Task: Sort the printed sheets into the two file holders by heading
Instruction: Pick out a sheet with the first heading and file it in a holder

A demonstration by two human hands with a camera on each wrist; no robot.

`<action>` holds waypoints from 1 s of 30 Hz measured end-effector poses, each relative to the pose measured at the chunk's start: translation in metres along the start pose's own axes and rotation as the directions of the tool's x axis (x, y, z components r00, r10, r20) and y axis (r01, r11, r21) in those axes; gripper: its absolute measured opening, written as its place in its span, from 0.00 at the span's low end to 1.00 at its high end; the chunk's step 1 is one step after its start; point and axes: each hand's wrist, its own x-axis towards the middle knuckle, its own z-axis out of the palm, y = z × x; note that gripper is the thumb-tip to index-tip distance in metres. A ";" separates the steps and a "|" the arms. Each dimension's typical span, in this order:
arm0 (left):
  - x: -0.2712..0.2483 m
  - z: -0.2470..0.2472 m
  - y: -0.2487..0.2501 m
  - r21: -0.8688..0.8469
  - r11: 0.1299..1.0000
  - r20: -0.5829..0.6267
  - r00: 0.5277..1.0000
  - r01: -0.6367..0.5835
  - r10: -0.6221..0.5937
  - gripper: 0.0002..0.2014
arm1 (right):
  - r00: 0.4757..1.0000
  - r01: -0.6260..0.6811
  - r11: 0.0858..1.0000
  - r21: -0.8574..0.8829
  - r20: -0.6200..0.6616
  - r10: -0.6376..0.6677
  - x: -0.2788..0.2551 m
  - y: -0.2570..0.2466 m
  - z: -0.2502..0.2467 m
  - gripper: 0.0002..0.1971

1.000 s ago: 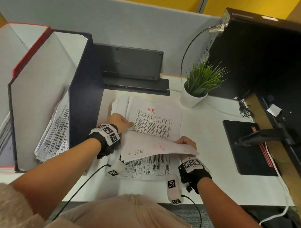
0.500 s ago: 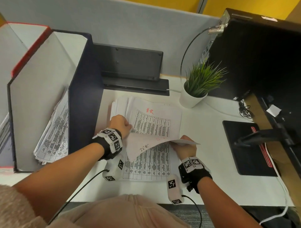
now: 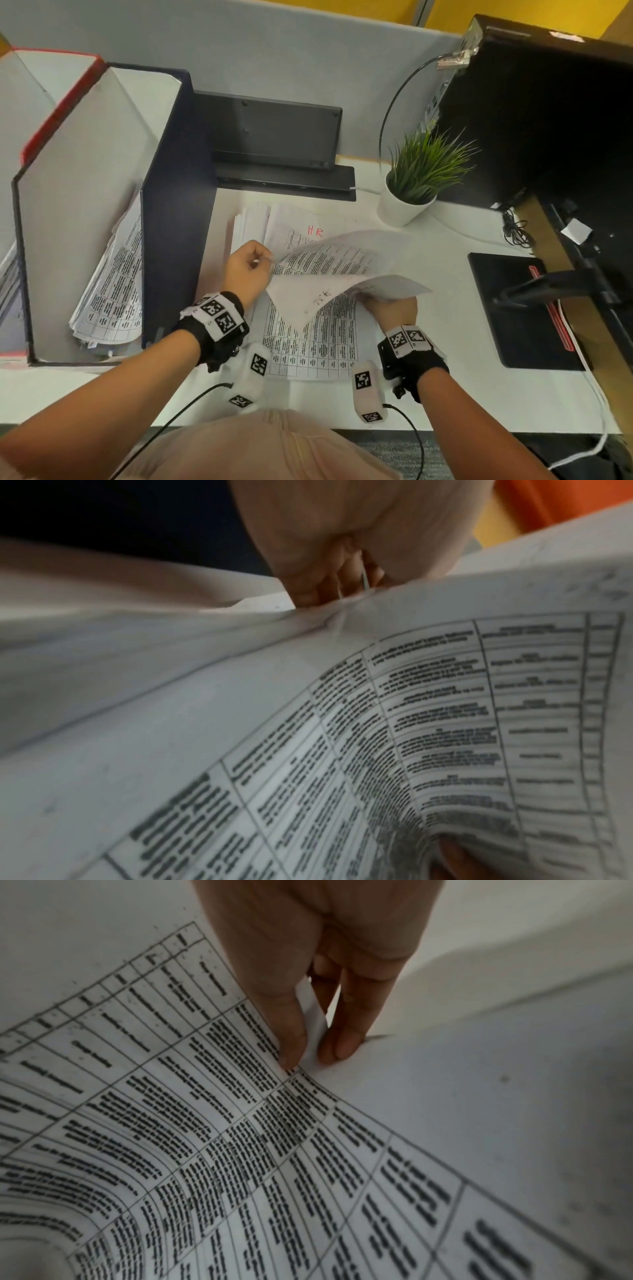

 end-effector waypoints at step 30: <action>0.032 0.001 0.010 0.584 0.806 0.081 0.982 0.094 -0.173 0.14 | 0.999 0.036 0.995 0.088 0.022 -0.039 -0.004 0.009 0.002 0.17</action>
